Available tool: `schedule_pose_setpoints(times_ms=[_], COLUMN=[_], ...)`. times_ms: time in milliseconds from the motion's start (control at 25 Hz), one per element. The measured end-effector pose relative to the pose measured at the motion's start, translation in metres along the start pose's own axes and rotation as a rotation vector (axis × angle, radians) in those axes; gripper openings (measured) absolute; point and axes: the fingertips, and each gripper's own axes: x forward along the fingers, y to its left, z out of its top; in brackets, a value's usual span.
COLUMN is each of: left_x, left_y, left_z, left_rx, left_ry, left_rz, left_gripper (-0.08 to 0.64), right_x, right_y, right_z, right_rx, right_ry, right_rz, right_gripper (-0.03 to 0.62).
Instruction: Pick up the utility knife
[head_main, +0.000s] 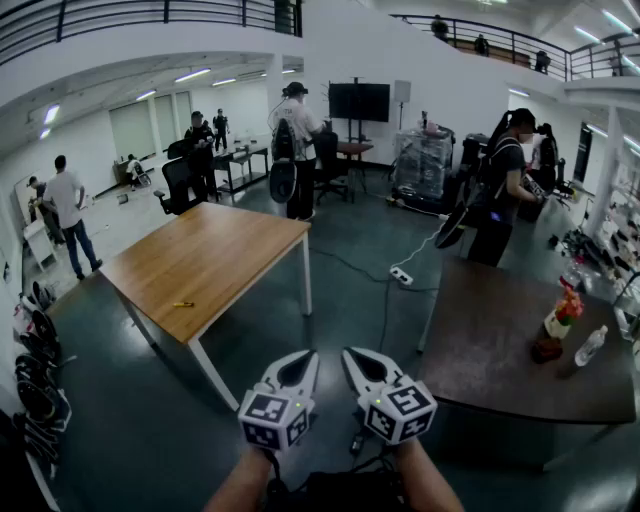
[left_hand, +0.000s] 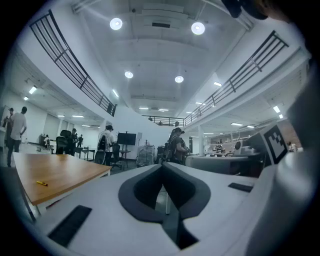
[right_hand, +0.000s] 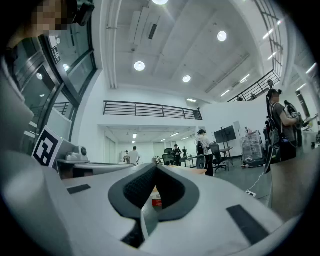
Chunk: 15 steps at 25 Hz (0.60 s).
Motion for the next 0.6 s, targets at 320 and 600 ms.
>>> schedule_pose_setpoints(times_ms=[320, 600], left_x=[-0.0003, -0.0098], left_y=[-0.0018, 0.0042], left_z=[0.0022, -0.0003], left_rx=[0.005, -0.009], left_ry=[0.005, 0.000], left_rz=[-0.002, 0.031], left_gripper=[0.006, 0.006], right_x=[0.0001, 0.0019], right_y=[0.0006, 0.0099], right_z=[0.0005, -0.0022], right_rx=[-0.008, -0.018], right_ry=[0.005, 0.018], right_rz=[0.000, 0.027], right_gripper=[0.011, 0.011])
